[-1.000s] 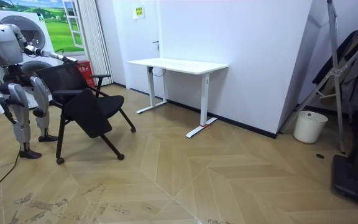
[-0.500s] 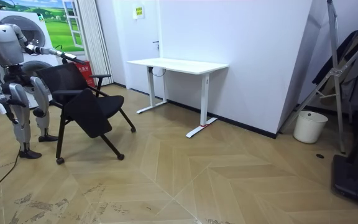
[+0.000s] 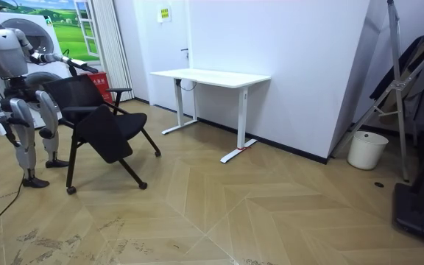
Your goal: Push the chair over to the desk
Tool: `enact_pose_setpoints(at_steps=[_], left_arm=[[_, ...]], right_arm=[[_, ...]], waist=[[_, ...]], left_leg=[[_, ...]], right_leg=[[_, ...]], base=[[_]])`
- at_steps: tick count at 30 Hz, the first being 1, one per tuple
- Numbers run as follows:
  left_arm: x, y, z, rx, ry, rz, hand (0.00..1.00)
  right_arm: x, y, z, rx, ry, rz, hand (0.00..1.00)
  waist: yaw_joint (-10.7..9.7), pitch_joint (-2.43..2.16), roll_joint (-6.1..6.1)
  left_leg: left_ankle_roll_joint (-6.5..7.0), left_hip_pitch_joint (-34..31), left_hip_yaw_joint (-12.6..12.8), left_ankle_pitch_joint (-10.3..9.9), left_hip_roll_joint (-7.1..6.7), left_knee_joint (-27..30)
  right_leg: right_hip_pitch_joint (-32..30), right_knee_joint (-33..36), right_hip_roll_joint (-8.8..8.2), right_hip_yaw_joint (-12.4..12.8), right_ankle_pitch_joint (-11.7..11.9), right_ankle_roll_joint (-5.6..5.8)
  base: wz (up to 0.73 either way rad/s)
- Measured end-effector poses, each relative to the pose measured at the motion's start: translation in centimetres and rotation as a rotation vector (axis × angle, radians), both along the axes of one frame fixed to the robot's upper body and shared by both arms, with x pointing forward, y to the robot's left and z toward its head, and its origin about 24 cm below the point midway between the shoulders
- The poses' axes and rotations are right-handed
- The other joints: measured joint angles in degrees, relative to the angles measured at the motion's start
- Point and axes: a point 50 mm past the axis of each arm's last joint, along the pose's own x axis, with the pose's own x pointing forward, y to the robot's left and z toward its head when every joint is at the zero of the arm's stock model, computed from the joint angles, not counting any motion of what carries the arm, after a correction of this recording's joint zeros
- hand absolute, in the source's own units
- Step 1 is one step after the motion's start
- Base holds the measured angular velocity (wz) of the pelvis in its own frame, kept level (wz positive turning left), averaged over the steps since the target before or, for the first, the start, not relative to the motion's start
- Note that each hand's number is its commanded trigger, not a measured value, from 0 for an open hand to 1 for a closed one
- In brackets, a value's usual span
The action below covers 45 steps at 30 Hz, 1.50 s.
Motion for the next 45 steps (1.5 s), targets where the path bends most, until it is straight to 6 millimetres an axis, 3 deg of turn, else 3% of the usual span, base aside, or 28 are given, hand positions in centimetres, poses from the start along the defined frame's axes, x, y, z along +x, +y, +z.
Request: enact_pose_setpoints(at_steps=[8,15,18,20,26,34,38,41,45], left_arm=[[0.0,-0.3,0.1,0.004,-0.001,-0.017,0.0],[-0.2,-1.9,-0.4,-0.005,0.021,-0.083,0.0],[-0.4,-2.6,-0.8,-0.04,0.043,-0.119,0.0],[-0.5,-3.0,-1.1,-0.041,0.058,-0.134,0.0],[-0.6,-2.6,-3.1,-0.065,0.156,-0.117,0.0],[-0.5,-2.5,-3.2,-0.066,0.163,-0.109,0.0],[-0.3,-2.2,-3.6,-0.068,0.17,-0.087,0.0],[0.0,-1.9,-4.3,-0.062,0.174,-0.072,0.0],[0.0,-1.4,-5.9,-0.051,0.177,-0.047,0.0]], right_arm=[[-0.5,0.0,-0.1,0.006,-0.006,-0.044,0.0],[-0.9,-0.1,-0.1,0.003,-0.02,-0.129,0.0],[-0.9,-0.1,-0.1,-0.009,-0.012,-0.128,0.0],[-0.9,-0.1,-0.1,-0.011,-0.012,-0.129,0.0],[-0.9,0.1,-0.2,-0.003,-0.01,-0.111,0.0],[-0.8,0.2,-0.2,0.005,-0.013,-0.097,0.0],[-0.7,0.2,-0.1,0.004,-0.019,-0.096,0.0],[-0.9,0.0,-0.1,-0.011,-0.02,-0.081,0.0],[-0.6,-0.3,0.1,-0.033,-0.026,-0.057,0.0]], waist=[[-0.36,-0.07,0.04],[-1.45,-0.13,-0.16],[-1.73,-0.57,-0.56],[-1.73,-0.59,-0.72],[-1.58,-0.21,-1.26],[-1.98,-0.19,-1.3],[-3.03,-0.48,-0.85],[-3.03,-0.41,-0.85],[-3.25,-0.26,0.03]], left_leg=[[0.0,-0.74,0.04,0.0,-0.01,1.1],[0.0,-0.53,0.08,0.0,-0.1,1.37],[0.0,-0.39,0.09,0.0,-0.19,1.37],[0.0,-0.22,0.13,0.0,-0.19,1.27],[0.0,0.41,0.26,0.0,-0.2,1.15],[0.01,0.28,1.18,-0.01,-0.13,1.21],[0.0,-0.24,1.37,-0.01,-0.05,1.37],[0.0,0.24,1.66,-0.02,0.03,1.19],[0.0,1.62,2.76,-0.01,0.19,0.11]], right_leg=[[0.11,0.02,-0.02,-0.01,0.0,0.0],[0.5,0.03,-0.08,0.25,-0.17,-0.02],[0.63,0.05,-0.15,0.31,-0.28,0.04],[0.67,0.05,-0.16,0.41,-0.29,0.05],[0.99,0.04,-0.14,0.91,-0.51,0.02],[0.86,0.13,-0.14,1.4,-0.51,0.02],[0.39,0.4,-0.08,1.44,-0.49,-0.01],[0.53,0.69,-0.03,1.86,-0.49,-0.02],[0.75,1.22,0.1,3.21,-0.67,-0.12]], base=[[0.0],[0.0],[0.0],[0.0],[0.0],[-0.03],[0.02],[-0.06],[-0.15]])
